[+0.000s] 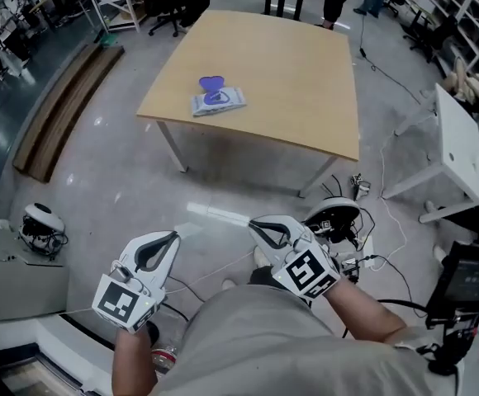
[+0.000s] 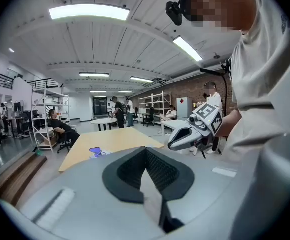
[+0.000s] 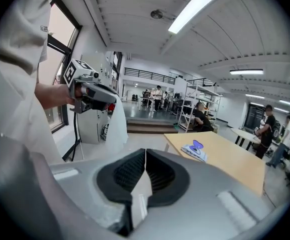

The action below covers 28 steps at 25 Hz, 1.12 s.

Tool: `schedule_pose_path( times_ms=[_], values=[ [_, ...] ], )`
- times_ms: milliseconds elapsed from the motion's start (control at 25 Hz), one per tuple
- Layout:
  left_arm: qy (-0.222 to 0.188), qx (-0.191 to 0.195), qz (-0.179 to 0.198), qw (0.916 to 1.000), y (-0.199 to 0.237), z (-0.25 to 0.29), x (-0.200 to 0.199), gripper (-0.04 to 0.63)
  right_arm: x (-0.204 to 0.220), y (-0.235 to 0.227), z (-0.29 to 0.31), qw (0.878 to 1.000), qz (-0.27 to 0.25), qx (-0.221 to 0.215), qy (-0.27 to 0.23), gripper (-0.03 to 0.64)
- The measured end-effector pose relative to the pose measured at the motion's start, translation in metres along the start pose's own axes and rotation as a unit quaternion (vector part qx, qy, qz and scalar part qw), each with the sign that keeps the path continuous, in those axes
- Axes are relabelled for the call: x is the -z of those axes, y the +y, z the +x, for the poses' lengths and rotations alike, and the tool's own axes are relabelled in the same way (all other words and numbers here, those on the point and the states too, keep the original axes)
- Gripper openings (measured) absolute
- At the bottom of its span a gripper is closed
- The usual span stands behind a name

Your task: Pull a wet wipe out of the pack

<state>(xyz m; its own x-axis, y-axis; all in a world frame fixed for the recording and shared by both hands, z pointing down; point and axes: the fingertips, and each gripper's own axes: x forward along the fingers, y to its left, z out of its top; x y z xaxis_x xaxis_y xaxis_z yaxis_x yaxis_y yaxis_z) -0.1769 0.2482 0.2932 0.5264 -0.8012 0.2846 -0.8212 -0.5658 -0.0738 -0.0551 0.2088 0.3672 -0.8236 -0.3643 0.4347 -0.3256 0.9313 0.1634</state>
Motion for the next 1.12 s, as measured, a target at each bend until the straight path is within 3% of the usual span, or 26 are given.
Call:
schedule_pose_path(
  times_ms=[240, 1120],
  values=[
    [-0.002, 0.037, 0.015, 0.9992, -0.036, -0.038, 0.020, 0.006, -0.001, 0.055, -0.021, 1.000, -0.003, 0.026, 0.003, 0.005],
    [0.003, 0.114, 0.019, 0.9932, -0.040, 0.011, 0.023, 0.006, 0.011, 0.042, -0.023, 0.997, 0.008, 0.066, 0.037, 0.005]
  ],
)
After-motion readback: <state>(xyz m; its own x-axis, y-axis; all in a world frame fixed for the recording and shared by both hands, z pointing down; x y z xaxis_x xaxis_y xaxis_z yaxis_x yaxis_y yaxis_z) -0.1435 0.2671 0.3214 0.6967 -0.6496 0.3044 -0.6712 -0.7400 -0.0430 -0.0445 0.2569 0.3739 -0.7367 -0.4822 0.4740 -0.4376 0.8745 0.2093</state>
